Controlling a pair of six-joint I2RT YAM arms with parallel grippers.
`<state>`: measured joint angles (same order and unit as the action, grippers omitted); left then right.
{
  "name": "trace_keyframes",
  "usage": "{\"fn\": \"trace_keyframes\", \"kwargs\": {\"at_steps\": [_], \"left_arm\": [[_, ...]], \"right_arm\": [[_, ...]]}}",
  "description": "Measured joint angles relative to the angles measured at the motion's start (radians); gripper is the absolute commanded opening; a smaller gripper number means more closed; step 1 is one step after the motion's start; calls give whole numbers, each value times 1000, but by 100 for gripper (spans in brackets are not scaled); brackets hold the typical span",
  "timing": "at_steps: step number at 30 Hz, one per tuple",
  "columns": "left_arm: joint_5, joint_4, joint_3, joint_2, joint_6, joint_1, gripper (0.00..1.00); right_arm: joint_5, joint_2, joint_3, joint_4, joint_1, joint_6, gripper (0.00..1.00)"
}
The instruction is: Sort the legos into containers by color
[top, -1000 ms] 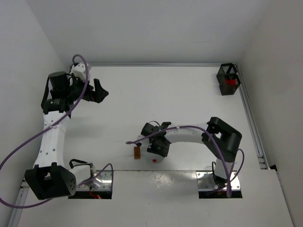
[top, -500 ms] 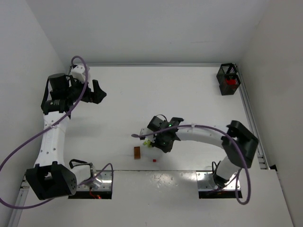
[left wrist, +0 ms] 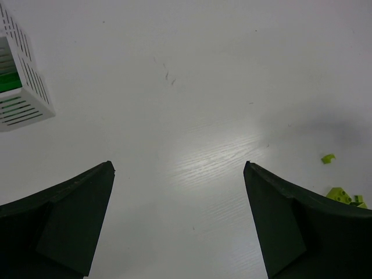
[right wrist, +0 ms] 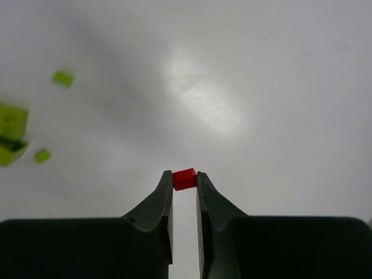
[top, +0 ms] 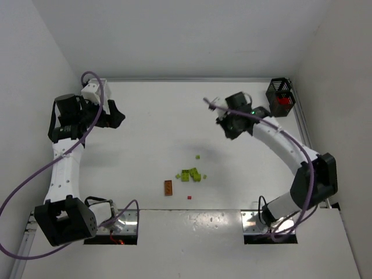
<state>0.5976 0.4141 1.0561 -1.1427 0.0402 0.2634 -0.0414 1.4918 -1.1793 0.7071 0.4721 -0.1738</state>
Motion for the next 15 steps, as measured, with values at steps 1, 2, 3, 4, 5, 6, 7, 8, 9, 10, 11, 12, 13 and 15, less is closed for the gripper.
{"fn": "trace_keyframes", "kwargs": {"at_steps": [1, 2, 3, 4, 5, 6, 7, 8, 9, 10, 11, 12, 13, 15], "left_arm": [[0, -3, 0, -1, 0, 0, 100], [0, -5, 0, -4, 0, 0, 100], [-3, -7, 0, -6, 0, 0, 100], [-9, -8, 0, -10, 1, -4, 100], [-19, -10, 0, -13, 2, -12, 100], [-28, -11, -1, -15, 3, -19, 100], [-34, -13, -2, -18, 4, -29, 100], [-39, -16, -5, -18, 7, -34, 100], [-42, -16, -13, -18, 10, -51, 100], [-45, -14, -18, -19, 14, -61, 100], [-47, -11, -23, -19, 21, -74, 100], [-51, -10, -28, -19, 27, -88, 100], [-59, -9, -31, -19, 31, -102, 100], [-72, -5, -36, -19, 37, -128, 100]], "right_arm": [[10, 22, -47, 1, -63, -9, 0], [15, 53, -100, 2, -127, -16, 0], [21, 87, -160, 9, -185, -23, 0], [29, 127, -219, 5, -244, -30, 0], [37, 168, -281, 8, -299, -37, 0], [46, 211, -341, 13, -346, -44, 0], [53, 253, -399, 20, -394, -51, 0], [63, 298, -462, 31, -436, -58, 0], [69, 340, -513, 40, -468, -62, 0], [74, 384, -573, 50, -504, -65, 0], [81, 424, -626, 67, -530, -68, 0], [87, 471, -688, 80, -560, -71, 0], [93, 508, -734, 92, -582, -71, 0], [100, 581, -835, 119, -622, -74, 0]]}}
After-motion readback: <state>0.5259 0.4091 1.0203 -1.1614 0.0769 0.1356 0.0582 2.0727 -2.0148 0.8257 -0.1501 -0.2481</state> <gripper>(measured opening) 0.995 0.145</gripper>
